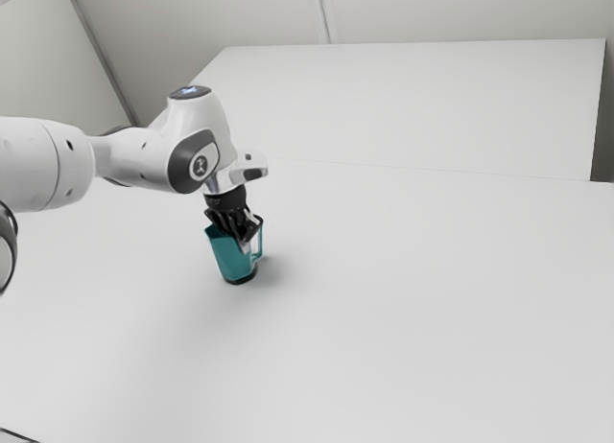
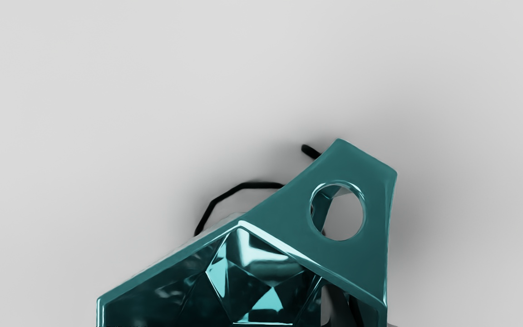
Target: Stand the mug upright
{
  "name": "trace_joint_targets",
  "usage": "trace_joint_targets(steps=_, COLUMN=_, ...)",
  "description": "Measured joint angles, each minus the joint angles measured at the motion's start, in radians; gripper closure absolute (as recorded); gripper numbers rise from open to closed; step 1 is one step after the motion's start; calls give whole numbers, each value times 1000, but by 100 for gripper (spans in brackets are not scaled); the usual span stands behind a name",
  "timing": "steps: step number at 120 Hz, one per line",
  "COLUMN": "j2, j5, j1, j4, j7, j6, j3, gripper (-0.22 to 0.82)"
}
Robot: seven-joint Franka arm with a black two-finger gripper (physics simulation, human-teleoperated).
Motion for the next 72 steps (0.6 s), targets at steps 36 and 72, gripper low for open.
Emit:
trace_joint_targets(steps=36, j2=-11, j5=-4, j1=0, j4=2, j7=-8, j6=-2, j3=0, gripper=28)
trace_joint_targets(steps=72, j2=-171, j5=-10, j1=-18, j4=38, j7=-10, j6=-80, j3=-1, gripper=7)
